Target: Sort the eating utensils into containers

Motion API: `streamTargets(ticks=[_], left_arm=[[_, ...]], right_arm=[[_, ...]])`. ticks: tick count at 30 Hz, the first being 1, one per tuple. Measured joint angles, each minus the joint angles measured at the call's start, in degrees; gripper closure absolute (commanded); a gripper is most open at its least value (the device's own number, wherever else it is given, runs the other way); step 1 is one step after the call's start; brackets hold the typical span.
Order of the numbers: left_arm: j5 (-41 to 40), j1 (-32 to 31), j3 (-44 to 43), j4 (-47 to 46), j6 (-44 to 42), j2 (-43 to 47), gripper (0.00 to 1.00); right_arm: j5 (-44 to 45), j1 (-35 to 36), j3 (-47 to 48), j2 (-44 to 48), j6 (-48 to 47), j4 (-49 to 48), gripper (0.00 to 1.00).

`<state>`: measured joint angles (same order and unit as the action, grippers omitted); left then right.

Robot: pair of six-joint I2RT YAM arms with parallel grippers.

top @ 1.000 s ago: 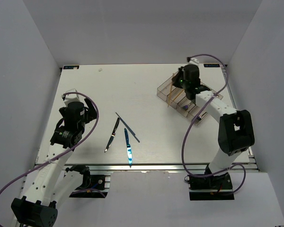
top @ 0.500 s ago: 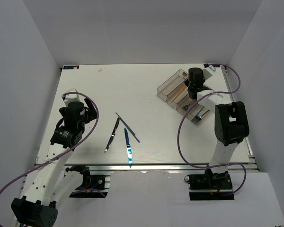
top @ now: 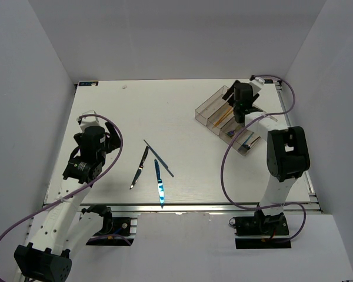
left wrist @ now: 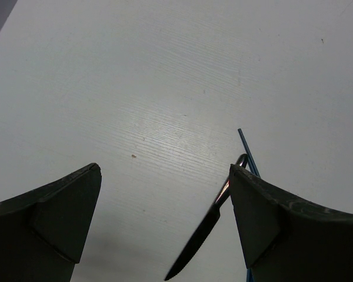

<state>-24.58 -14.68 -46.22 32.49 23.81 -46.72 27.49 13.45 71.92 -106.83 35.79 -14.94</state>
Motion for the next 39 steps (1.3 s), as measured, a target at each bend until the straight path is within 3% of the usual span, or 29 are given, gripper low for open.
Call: streamTargets(ticks=[7, 11, 16, 19, 20, 23, 30, 39], left_arm=[[-0.4, 0.0, 0.0, 0.0, 0.0, 0.0, 0.02], [-0.7, 0.0, 0.0, 0.0, 0.0, -0.1, 0.02], [-1.1, 0.0, 0.0, 0.1, 0.0, -0.7, 0.02], [-1.4, 0.0, 0.0, 0.1, 0.1, -0.7, 0.02], [-1.4, 0.0, 0.0, 0.1, 0.1, -0.7, 0.02], [-1.4, 0.0, 0.0, 0.0, 0.2, -0.6, 0.02], [-1.4, 0.0, 0.0, 0.0, 0.2, -0.6, 0.02], [-1.3, 0.0, 0.0, 0.0, 0.2, -0.3, 0.02]], right_arm=[[-12.6, 9.9, 2.8, 3.7, -14.5, 4.0, 0.37], [-17.8, 20.1, 4.7, 4.5, -21.2, 9.4, 0.6], [-21.5, 32.3, 4.8, 2.9, -25.9, 15.0, 0.78], [-21.5, 36.3, 5.8, -0.4, -27.6, 18.7, 0.76], [-21.3, 37.0, 5.9, -1.3, -28.0, 19.6, 0.69], [-19.6, 39.6, 5.9, -3.5, -29.3, 22.7, 0.62], [-17.2, 44.3, 6.1, -5.3, -30.5, 25.2, 0.63], [-16.0, 44.6, 7.6, -9.1, -31.3, 25.7, 0.66]])
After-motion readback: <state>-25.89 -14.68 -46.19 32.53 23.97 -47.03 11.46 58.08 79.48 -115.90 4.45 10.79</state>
